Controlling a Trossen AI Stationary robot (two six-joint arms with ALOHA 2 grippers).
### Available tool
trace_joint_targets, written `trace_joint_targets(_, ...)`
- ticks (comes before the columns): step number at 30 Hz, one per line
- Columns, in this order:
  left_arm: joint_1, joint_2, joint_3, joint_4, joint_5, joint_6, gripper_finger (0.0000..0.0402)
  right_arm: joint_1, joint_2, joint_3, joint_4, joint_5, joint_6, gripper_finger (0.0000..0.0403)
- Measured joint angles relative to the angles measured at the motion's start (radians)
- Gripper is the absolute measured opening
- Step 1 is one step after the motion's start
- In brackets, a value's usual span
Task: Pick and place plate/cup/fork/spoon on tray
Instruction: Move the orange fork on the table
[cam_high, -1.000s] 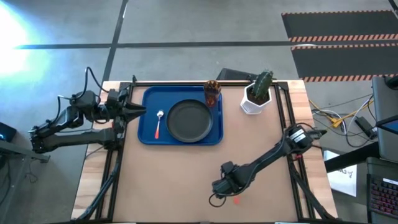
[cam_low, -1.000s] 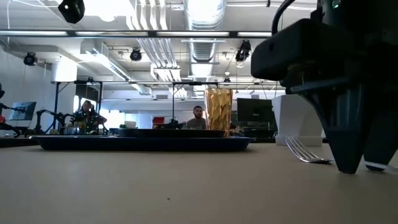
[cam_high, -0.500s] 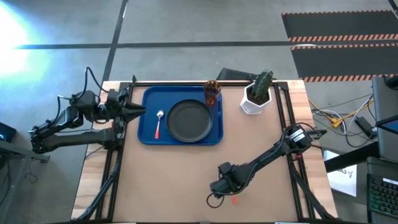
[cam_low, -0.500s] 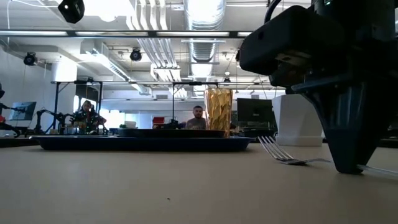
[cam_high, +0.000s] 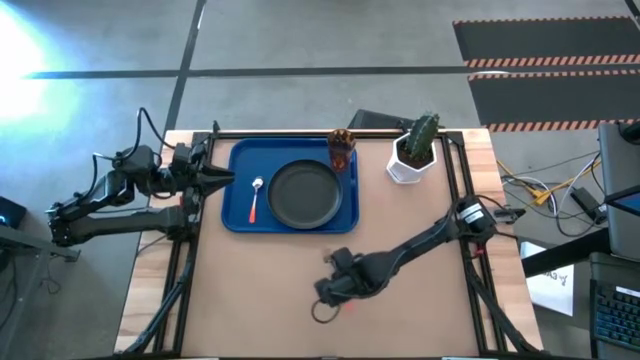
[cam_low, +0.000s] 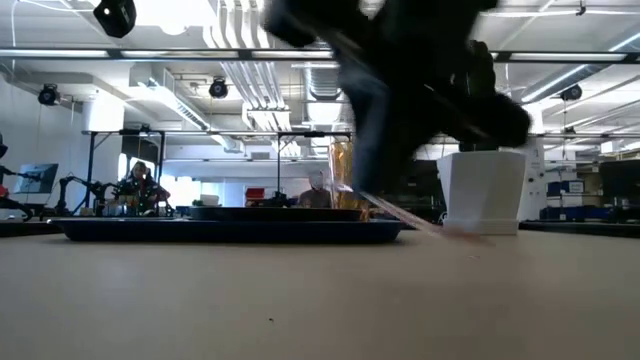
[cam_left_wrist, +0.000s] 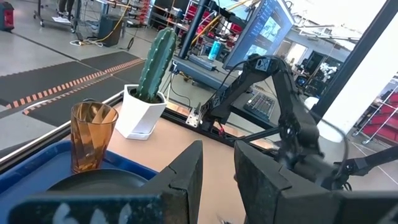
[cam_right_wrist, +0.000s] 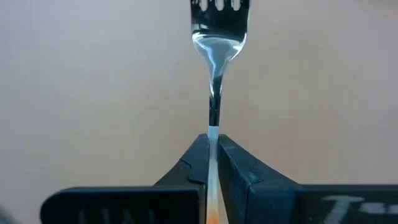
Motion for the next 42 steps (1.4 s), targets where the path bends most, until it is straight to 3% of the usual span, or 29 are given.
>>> trace_joint_targets(10,0.000,0.000,0.000,0.000,0.001,0.000,0.0074,-0.182,0.004,0.239,0.079,0.137,-0.391,0.0011)
trace_joint_targets(18,0.000,0.000,0.000,0.000,0.000,0.004,0.0074,-0.303,0.005,0.301,0.389,0.168,-0.695,0.0011)
trace_joint_targets(24,0.000,0.000,0.000,0.000,0.000,0.007,0.0074,-0.334,0.005,0.301,0.405,0.161,-0.721,0.0011)
trace_joint_targets(31,0.000,0.000,0.000,-0.001,0.000,0.007,0.0074,-0.368,0.045,0.256,0.416,0.156,-0.641,0.0011)
trace_joint_targets(36,0.000,-0.002,0.000,-0.002,0.000,0.008,0.0074,-0.374,0.141,0.305,0.485,0.025,-0.621,0.0011)
trace_joint_targets(42,0.000,-0.002,-0.001,-0.004,0.000,0.008,0.0074,-0.329,0.280,0.481,0.470,-0.120,-0.619,0.0011)
